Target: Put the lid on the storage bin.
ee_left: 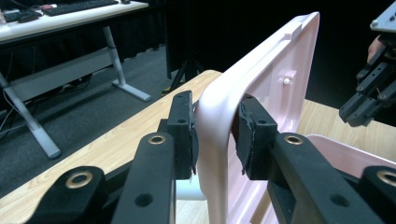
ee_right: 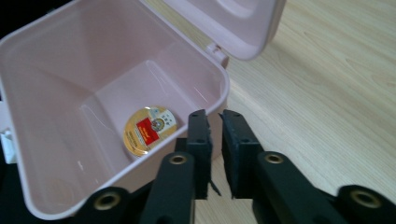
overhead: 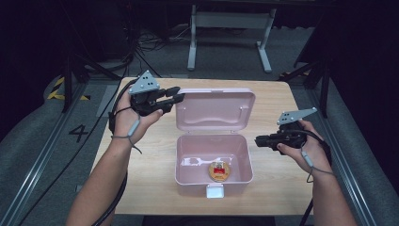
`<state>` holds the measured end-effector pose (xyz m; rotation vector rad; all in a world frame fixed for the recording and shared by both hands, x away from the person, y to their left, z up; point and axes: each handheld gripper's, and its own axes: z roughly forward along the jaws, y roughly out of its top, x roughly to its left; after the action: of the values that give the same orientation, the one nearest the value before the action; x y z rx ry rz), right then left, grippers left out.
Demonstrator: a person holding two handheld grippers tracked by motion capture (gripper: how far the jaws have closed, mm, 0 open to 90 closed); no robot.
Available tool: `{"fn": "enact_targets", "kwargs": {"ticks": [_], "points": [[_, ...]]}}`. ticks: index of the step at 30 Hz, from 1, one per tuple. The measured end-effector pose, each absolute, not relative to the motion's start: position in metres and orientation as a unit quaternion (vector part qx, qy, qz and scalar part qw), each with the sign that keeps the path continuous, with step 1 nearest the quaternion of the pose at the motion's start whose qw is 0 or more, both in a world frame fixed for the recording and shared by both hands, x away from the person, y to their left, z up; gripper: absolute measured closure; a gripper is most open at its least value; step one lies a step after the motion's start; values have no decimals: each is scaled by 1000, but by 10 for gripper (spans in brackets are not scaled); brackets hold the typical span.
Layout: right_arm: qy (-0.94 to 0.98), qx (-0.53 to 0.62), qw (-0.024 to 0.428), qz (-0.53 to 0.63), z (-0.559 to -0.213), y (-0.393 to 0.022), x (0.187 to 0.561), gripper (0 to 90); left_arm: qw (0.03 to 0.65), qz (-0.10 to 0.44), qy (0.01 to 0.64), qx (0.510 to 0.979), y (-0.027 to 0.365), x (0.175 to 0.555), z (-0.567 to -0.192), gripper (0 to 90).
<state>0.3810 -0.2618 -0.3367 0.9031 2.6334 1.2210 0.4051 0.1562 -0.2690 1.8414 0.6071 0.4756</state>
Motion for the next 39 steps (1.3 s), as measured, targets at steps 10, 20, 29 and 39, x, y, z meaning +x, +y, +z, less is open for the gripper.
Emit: {"fn": "enact_targets", "kwargs": {"ticks": [10, 20, 29, 39], "points": [[850, 280, 65, 441, -323, -256, 370, 900, 537, 215, 234, 781, 153, 381, -267, 682], [848, 273, 68, 449, -320, -250, 366, 900, 546, 198, 232, 780, 159, 369, -273, 649], [836, 270, 82, 471, -314, -252, 362, 900, 541, 193, 235, 784, 159, 361, -275, 638], [829, 266, 87, 485, -310, -250, 359, 900, 541, 165, 239, 789, 164, 355, -279, 624]]}}
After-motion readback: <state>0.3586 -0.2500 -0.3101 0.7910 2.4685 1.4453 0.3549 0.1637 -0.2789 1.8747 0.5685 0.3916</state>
